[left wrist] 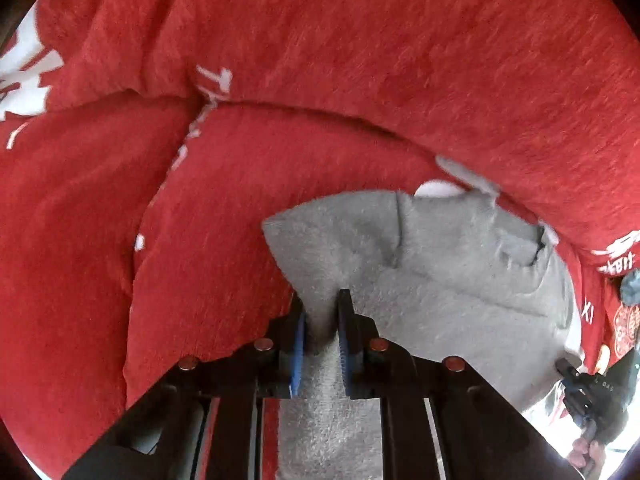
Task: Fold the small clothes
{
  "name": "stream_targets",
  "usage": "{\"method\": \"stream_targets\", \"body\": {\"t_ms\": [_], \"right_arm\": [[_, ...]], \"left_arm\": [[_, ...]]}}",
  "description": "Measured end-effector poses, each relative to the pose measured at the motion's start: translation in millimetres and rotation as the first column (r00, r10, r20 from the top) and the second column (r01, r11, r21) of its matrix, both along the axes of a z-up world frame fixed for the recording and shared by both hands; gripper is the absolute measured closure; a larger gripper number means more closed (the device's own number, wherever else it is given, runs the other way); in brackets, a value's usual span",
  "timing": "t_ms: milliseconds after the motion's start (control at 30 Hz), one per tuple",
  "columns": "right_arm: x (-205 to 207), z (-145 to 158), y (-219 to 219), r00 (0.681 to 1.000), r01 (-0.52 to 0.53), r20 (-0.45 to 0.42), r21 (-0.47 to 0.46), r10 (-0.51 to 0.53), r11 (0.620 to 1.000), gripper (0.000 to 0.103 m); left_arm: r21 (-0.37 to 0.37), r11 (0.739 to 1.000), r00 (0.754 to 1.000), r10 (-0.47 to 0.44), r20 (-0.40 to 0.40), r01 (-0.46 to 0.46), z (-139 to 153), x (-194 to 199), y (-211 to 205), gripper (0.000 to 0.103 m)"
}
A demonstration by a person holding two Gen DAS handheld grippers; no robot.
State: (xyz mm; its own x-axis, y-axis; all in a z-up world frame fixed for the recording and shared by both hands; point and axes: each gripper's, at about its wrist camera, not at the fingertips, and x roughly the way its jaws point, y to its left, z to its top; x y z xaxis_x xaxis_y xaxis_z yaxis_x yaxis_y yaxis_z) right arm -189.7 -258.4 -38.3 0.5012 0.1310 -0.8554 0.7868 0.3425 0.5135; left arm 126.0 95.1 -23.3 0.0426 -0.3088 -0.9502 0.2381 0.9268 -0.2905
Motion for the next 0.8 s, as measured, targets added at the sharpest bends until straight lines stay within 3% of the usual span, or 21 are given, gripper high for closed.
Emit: {"method": "stream_targets", "body": {"t_ms": [167, 267, 433, 500, 600, 633, 667, 800], "right_arm": [[22.3, 47.2, -1.3, 0.975, -0.135, 0.153, -0.158, 0.159, 0.978, 0.096], [40.2, 41.4, -7.2, 0.966, -0.188, 0.136, -0.208, 0.219, 0.96, 0.096], [12.9, -9.7, -21.2, 0.987, -0.155, 0.032, -0.078, 0.158, 0.985, 0.094], [-2.5, -11.5, -20.7, 0.992, -0.108, 0.052, -0.066, 0.111, 0.992, 0.094], [-10.7, 0.7, -13.3, 0.995, -0.091, 0.041, -0.053, 0.093, 0.994, 0.076], [-10.6, 4.4, -6.5, 0.993, -0.102, 0.057, -0.036, 0.104, 0.994, 0.065], [-8.6, 7.7, 4.3, 0.988, -0.129, 0.085, -0.005, 0.129, 0.992, 0.061], [17.8, 1.6, 70.9, 0.948, -0.275, 0.207, 0.159, 0.24, 0.948, 0.061]], "left_arm": [[-0.039, 0.998, 0.99, 0.058, 0.127, -0.053, 23.9, -5.2, 12.3, 0.093], [-0.014, 0.998, 0.992, 0.069, 0.108, -0.068, 11.2, 0.7, 13.6, 0.093], [0.026, 0.997, 0.992, 0.071, 0.103, -0.074, -1.0, 5.1, 16.6, 0.093], [0.052, 0.995, 0.991, 0.074, 0.11, -0.08, 4.5, 2.2, 15.9, 0.093], [0.129, 0.991, 0.993, 0.032, 0.115, -0.047, 13.8, -1.0, 22.3, 0.092], [0.157, 0.987, 0.995, 0.016, 0.1, -0.032, 15.2, -1.9, 23.9, 0.092], [0.167, 0.986, 0.996, 0.008, 0.086, -0.023, 16.8, -4.3, 27.4, 0.092], [0.2, 0.98, 0.993, -0.007, 0.117, -0.017, 26.7, -14.9, 42.6, 0.092]]}}
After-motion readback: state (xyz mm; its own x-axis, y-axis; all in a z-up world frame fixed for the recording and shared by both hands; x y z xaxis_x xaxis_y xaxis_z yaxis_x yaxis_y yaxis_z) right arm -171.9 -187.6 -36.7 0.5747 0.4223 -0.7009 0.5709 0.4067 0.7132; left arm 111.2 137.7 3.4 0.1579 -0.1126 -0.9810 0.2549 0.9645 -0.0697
